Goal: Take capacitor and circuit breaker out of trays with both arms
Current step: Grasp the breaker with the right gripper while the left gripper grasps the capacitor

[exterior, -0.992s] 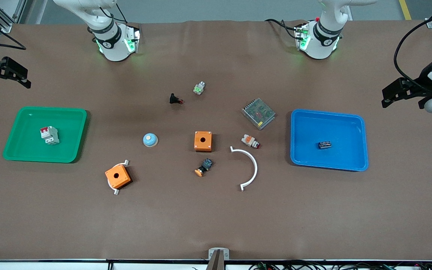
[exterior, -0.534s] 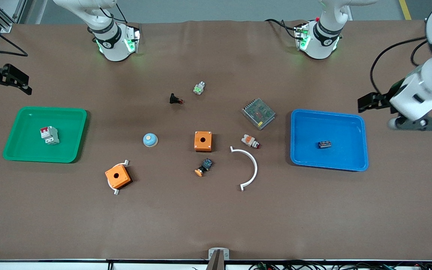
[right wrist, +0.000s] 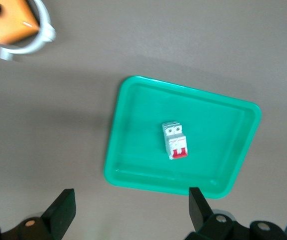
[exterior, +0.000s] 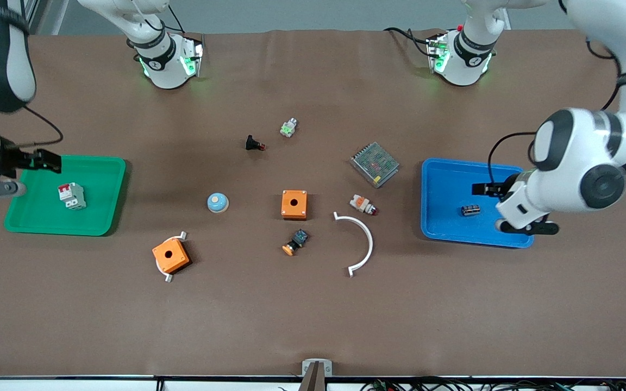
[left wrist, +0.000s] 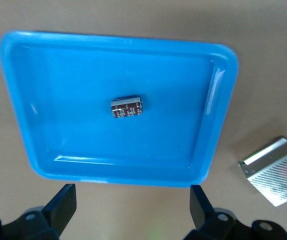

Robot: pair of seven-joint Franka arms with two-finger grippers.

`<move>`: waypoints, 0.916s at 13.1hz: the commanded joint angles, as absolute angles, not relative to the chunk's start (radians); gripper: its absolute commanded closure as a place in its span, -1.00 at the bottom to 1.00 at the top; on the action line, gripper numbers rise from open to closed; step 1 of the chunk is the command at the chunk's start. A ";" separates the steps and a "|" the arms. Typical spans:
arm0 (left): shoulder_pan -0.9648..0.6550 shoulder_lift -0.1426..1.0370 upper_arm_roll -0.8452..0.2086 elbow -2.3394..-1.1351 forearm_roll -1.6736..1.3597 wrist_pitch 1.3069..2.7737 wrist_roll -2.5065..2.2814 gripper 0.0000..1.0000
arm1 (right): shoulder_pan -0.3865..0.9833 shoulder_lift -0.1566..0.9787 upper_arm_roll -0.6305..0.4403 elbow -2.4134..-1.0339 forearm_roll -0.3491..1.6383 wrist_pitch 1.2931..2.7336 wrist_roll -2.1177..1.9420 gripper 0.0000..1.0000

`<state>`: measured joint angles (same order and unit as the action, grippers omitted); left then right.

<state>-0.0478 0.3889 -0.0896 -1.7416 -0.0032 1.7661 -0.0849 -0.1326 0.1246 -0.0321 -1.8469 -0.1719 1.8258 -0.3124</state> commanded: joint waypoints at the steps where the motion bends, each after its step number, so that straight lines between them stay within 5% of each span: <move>1: -0.032 0.474 -0.094 -1.744 -0.017 1.833 -0.087 -1.00 | -0.242 0.216 -0.023 -1.905 -0.190 1.960 -0.530 -1.00; 7: -0.043 0.607 -0.087 -1.773 0.003 2.012 -0.089 -1.00 | -0.316 0.314 -0.023 -2.064 -0.189 2.233 -0.617 -0.85; 12: -0.021 0.609 -0.089 -1.841 0.069 2.072 -0.089 -1.00 | -0.376 0.371 -0.025 -2.109 -0.195 2.367 -0.660 -0.75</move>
